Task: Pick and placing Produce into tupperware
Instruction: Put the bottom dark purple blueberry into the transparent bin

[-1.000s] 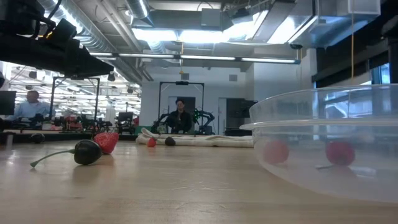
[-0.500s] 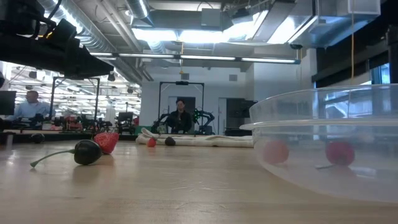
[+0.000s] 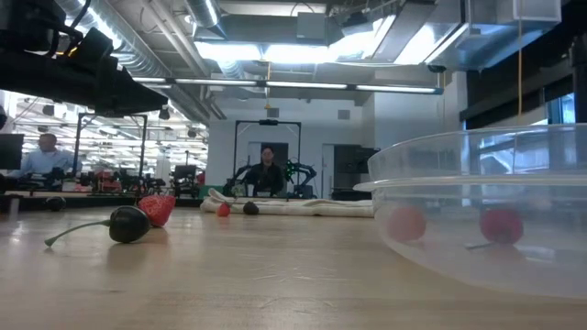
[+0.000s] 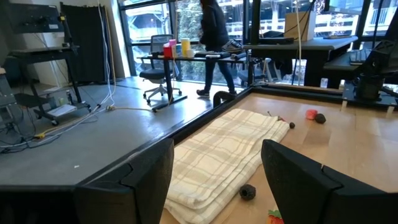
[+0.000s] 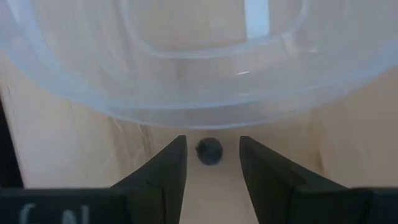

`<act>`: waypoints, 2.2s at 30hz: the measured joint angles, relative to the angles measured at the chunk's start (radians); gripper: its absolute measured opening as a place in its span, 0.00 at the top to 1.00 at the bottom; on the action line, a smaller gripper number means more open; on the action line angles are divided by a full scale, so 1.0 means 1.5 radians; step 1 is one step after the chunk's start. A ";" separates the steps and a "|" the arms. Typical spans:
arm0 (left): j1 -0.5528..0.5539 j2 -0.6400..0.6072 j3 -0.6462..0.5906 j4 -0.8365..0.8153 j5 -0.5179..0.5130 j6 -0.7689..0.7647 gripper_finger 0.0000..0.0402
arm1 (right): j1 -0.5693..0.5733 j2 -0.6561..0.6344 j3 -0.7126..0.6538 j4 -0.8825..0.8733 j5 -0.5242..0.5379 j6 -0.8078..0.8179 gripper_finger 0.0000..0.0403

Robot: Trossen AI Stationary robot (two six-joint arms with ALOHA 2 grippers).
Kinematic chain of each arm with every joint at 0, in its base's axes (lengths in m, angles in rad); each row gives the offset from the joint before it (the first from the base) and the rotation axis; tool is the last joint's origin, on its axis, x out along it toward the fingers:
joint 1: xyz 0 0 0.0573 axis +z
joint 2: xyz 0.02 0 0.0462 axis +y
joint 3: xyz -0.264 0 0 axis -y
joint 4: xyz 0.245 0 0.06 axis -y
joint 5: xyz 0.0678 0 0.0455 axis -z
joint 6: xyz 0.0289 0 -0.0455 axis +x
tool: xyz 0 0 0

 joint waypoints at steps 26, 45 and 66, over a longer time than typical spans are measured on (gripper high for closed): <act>0.000 0.000 0.000 0.000 0.000 0.000 0.41 | 0.001 0.001 -0.022 0.067 -0.035 -0.017 0.63; 0.000 0.000 0.000 0.000 0.000 0.000 0.41 | 0.000 0.000 -0.022 0.044 -0.025 -0.017 0.64; 0.000 0.000 0.000 0.000 0.000 0.000 0.41 | 0.000 -0.002 -0.021 0.018 -0.022 -0.042 0.85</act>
